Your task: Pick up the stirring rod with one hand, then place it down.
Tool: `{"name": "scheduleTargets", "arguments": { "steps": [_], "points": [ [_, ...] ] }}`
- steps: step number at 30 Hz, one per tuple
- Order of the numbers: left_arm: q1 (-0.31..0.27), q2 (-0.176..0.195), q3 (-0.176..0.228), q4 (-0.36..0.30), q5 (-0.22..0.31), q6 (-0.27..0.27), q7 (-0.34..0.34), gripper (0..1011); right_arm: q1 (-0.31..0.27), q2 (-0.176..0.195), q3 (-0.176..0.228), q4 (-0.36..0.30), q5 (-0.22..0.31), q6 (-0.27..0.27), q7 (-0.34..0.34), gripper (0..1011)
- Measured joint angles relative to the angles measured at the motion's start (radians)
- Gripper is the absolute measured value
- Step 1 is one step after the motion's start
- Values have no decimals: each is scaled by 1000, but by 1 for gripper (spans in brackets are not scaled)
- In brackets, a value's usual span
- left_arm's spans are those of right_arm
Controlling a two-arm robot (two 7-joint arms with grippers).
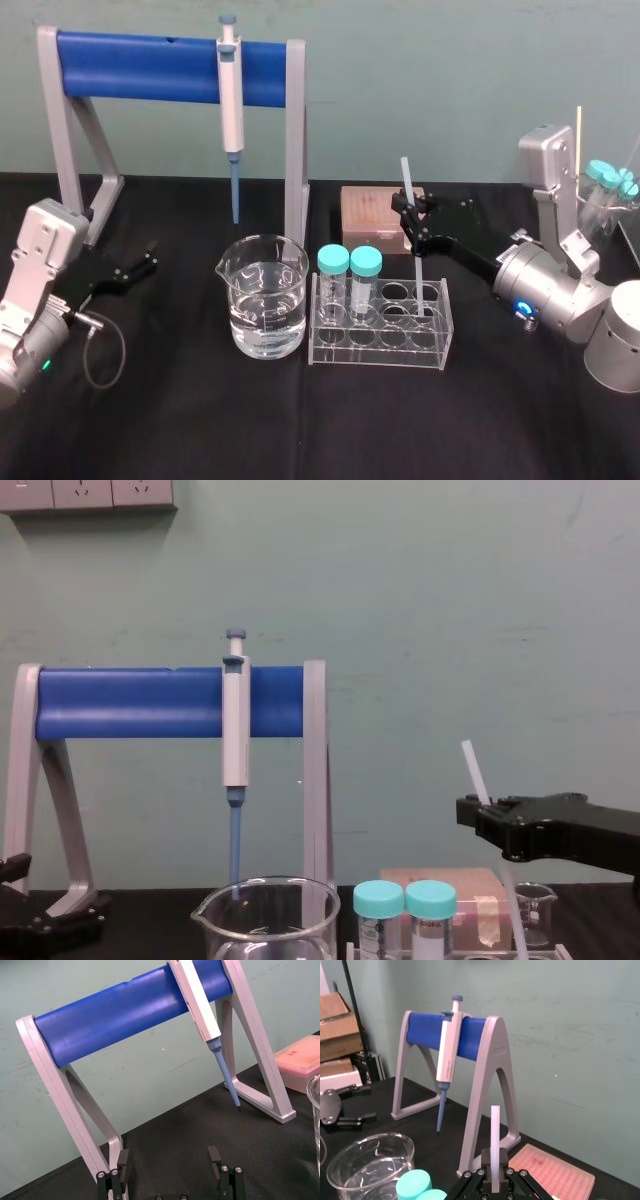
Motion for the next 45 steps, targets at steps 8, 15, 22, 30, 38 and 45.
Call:
{"name": "scheduleTargets", "arguments": {
  "steps": [8, 15, 22, 30, 38, 45],
  "points": [
    [0, 0, 0, 0, 0, 0, 0, 1001, -8, 3, 15, -31, 7, -25, -3, 79],
    [0, 0, 0, 0, 0, 0, 0, 1000, -23, 13, 48, -98, 26, -49, -15, 79],
    [0, 0, 0, 0, 0, 0, 0, 1000, -46, 24, 85, -166, 42, -64, -38, 78],
    [0, 0, 0, 0, 0, 0, 0, 1000, -62, 32, 110, -202, 48, -68, -57, 79],
    [0, 0, 0, 0, 0, 0, 0, 1000, -75, 36, 120, -212, 49, -64, -63, 79],
    [0, 0, 0, 0, 0, 0, 0, 1001, -79, 37, 124, -213, 50, -63, -63, 79]
  ]
}}
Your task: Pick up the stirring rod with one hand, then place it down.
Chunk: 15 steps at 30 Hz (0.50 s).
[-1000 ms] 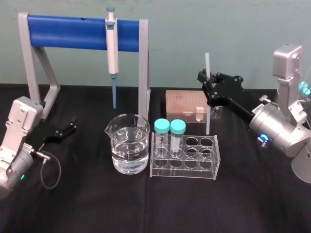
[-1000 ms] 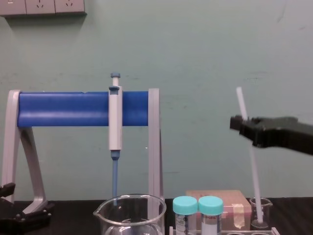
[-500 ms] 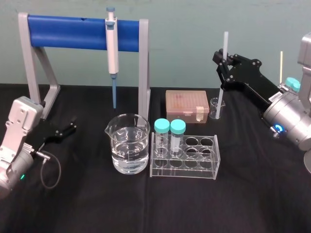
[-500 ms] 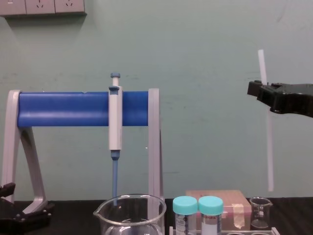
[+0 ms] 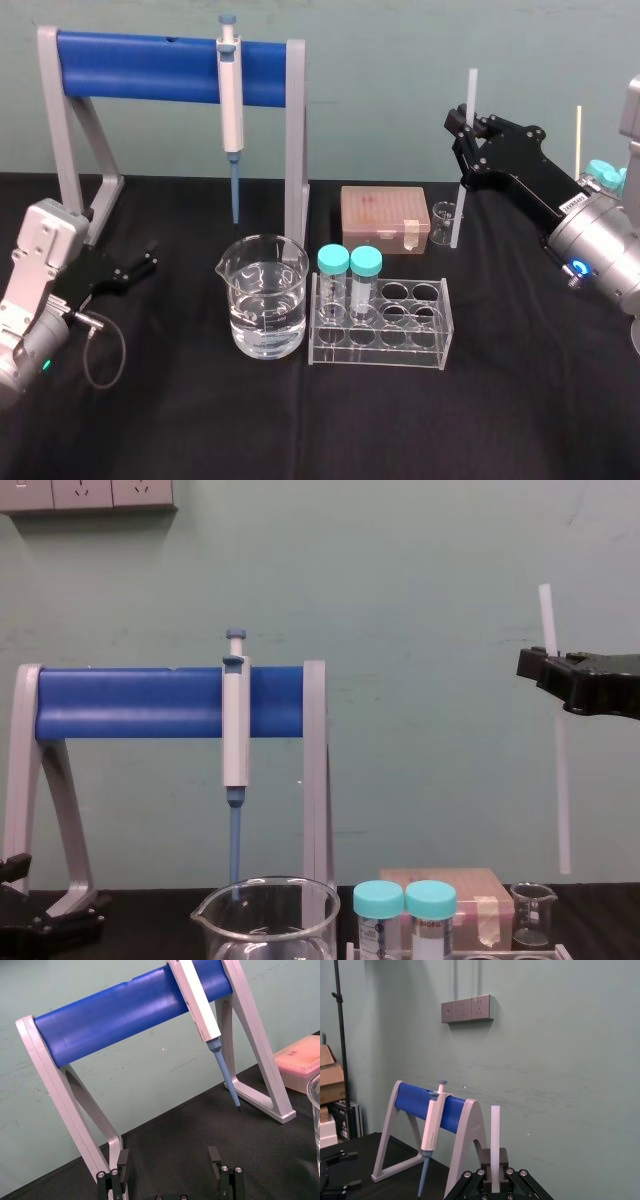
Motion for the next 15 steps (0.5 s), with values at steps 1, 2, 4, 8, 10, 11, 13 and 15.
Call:
{"name": "scheduleTargets", "arguments": {
  "steps": [1, 2, 4, 8, 10, 11, 13, 15],
  "points": [
    [0, 0, 0, 0, 0, 0, 0, 1000, 0, 0, 0, 0, 0, 0, 0, 79],
    [0, 0, 0, 0, 0, 0, 0, 1000, 0, 0, 0, 0, 1, 0, 1, 79],
    [0, 0, 0, 0, 0, 0, 0, 1000, 0, -1, 0, 1, 1, 0, 1, 78],
    [0, 0, 0, 0, 0, 0, 0, 1000, 0, -1, -2, 2, 1, 1, 4, 79],
    [0, 0, 0, 0, 0, 0, 0, 1000, 1, -2, -3, 4, 1, 2, 4, 79],
    [0, 0, 0, 0, 0, 0, 0, 1001, 1, -2, -4, 4, 1, 2, 4, 78],
    [0, 0, 0, 0, 0, 0, 0, 1000, 1, -2, -5, 4, 1, 2, 5, 79],
    [0, 0, 0, 0, 0, 0, 0, 1000, 1, -3, -5, 4, 1, 3, 5, 79]
  ]
}}
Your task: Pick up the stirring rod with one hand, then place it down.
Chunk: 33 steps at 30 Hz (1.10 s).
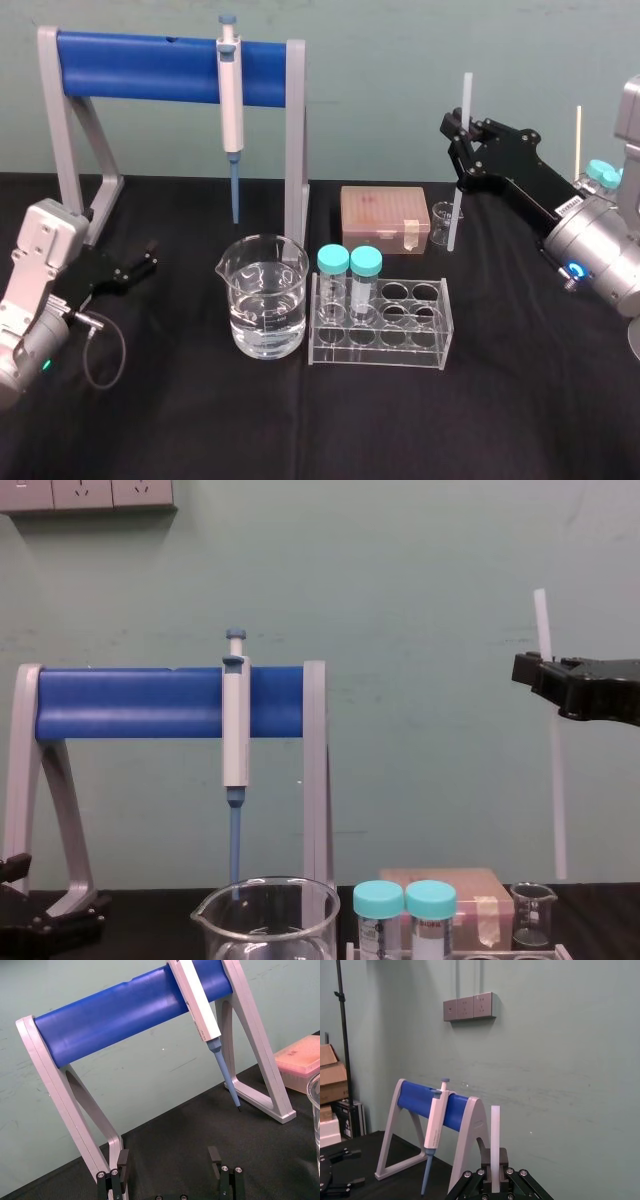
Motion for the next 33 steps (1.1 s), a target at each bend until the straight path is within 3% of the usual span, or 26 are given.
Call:
{"name": "scheduleTargets", "arguments": {
  "steps": [33],
  "points": [
    [0, 0, 0, 0, 0, 0, 0, 1000, 6, -5, -9, 5, 2, 3, 2, 78]
  ]
}}
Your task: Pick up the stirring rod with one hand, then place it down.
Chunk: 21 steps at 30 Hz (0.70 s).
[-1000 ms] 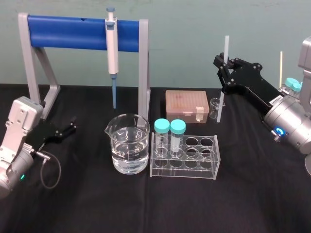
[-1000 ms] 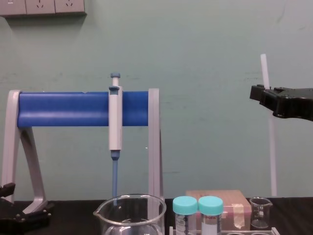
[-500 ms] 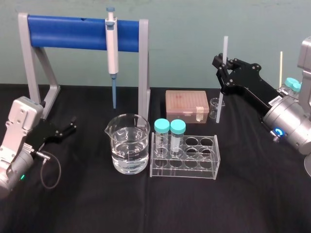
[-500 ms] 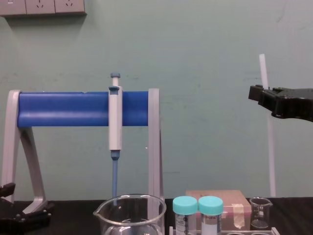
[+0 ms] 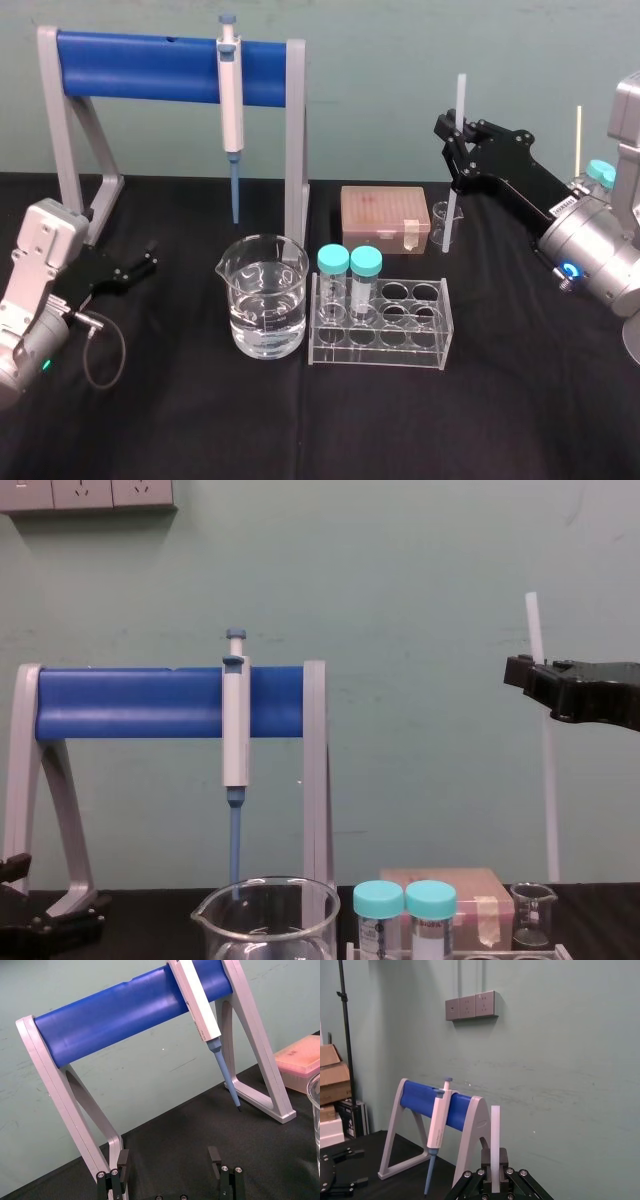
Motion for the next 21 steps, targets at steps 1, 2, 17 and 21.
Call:
{"name": "scheduleTargets", "arguments": {
  "steps": [1, 2, 17, 21],
  "points": [
    [0, 0, 0, 0, 0, 0, 0, 1001, 1, 0, 0, 1, 0, 0, 0, 78],
    [0, 0, 0, 0, 0, 0, 0, 1000, 2, -1, -1, 2, 0, 0, 1, 79],
    [0, 0, 0, 0, 0, 0, 0, 1000, 6, -4, -6, 8, -1, -1, 2, 79],
    [0, 0, 0, 0, 0, 0, 0, 1000, 6, -4, -6, 10, -1, -1, 2, 78]
  ]
}}
